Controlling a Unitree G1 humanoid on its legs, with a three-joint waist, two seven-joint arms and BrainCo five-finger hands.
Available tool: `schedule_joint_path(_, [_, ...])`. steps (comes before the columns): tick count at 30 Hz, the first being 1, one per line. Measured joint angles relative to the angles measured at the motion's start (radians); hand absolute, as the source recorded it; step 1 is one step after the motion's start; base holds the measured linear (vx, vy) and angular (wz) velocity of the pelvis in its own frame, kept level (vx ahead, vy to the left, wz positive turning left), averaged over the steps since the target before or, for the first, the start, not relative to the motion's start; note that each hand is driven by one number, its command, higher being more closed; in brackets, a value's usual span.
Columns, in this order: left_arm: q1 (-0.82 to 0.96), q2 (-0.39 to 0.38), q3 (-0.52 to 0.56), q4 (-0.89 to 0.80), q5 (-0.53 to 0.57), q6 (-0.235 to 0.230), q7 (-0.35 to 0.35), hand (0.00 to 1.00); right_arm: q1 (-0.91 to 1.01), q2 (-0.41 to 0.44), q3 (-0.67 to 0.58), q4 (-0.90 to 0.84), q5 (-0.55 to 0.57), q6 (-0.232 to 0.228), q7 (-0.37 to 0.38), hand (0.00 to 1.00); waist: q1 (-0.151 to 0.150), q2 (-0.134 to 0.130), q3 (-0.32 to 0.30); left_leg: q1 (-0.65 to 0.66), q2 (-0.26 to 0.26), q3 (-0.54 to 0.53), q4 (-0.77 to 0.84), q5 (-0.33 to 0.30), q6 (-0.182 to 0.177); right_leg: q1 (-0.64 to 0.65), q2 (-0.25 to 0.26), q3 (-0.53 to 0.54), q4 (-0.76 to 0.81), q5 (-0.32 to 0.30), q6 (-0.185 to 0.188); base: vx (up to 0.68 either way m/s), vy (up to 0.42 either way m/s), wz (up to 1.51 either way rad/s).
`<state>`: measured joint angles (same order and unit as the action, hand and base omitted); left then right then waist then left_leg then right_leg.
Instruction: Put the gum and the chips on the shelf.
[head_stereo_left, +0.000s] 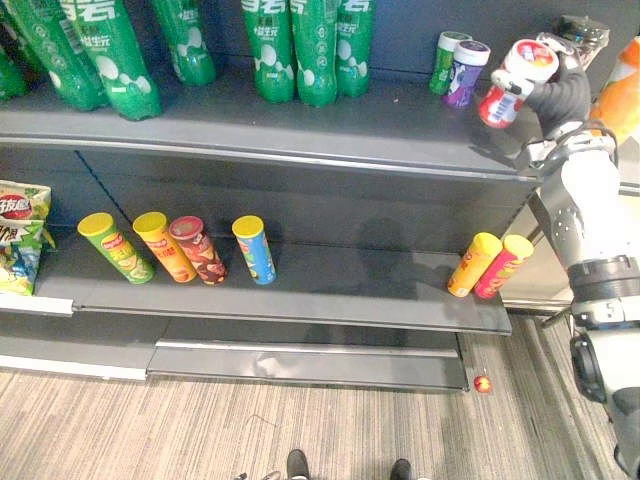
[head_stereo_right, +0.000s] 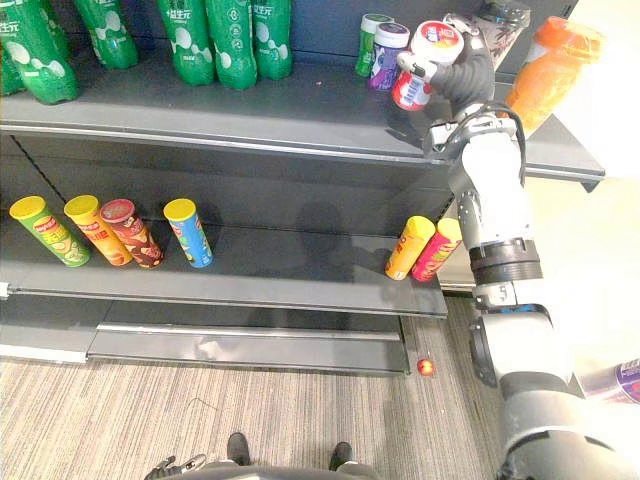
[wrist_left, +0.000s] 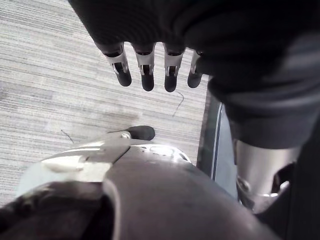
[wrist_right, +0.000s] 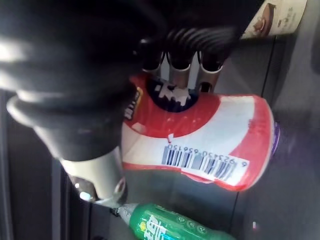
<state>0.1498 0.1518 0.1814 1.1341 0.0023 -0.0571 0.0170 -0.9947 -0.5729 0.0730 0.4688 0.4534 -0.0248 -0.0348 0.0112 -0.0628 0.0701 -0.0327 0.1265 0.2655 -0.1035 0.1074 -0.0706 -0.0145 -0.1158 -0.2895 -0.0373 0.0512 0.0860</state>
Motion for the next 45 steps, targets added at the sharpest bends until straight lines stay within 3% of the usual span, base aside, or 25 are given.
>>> schedule_joint_path(7, [-0.013, -0.001, 0.002, 0.0, 0.0, 0.004, 0.001, 0.0, -0.028, 0.0, 0.016, 0.028, 0.018, 0.012, 0.003, 1.0, 0.006, 0.005, 0.016, 0.0, 0.011, 0.003, 0.0, 0.0, -0.007, 0.0, 0.012, 0.006, -0.008, 0.0, -0.005, -0.01, -0.003, -0.02])
schedule_joint_path(18, [-0.033, 0.002, 0.004, 0.0, 0.0, 0.015, 0.0, 0.0, -0.027, 0.0, 0.06, 0.018, 0.017, 0.025, 0.067, 1.0, 0.006, -0.001, 0.046, 0.001, 0.018, 0.024, 0.0, 0.002, -0.007, 0.0, 0.019, 0.016, -0.024, 0.009, -0.007, 0.03, -0.004, -0.04])
schedule_joint_path(38, [-0.046, 0.003, 0.005, -0.001, 0.0, 0.015, 0.007, 0.0, -0.042, 0.002, 0.074, 0.011, 0.017, 0.027, 0.067, 1.0, 0.019, -0.006, 0.075, -0.006, 0.02, -0.002, 0.0, 0.003, -0.01, 0.002, 0.022, -0.001, -0.02, 0.008, -0.013, 0.01, -0.001, 0.02])
schedule_joint_path(39, [-0.046, 0.004, 0.005, -0.001, 0.0, 0.015, 0.007, 0.0, -0.042, 0.002, 0.074, 0.009, 0.017, 0.027, 0.067, 0.0, 0.018, -0.009, 0.077, -0.006, 0.02, -0.002, 0.0, 0.003, -0.011, 0.002, 0.022, -0.001, -0.021, 0.008, -0.013, 0.04, 0.001, -0.01])
schedule_joint_path(45, [-0.046, 0.009, 0.004, -0.001, 0.0, 0.015, 0.007, 0.0, -0.018, 0.002, 0.083, -0.026, 0.016, 0.026, 0.075, 0.0, 0.015, -0.02, 0.084, -0.006, 0.019, 0.001, 0.0, 0.005, -0.008, 0.001, 0.022, 0.001, -0.02, 0.008, -0.014, 0.04, 0.0, -0.01])
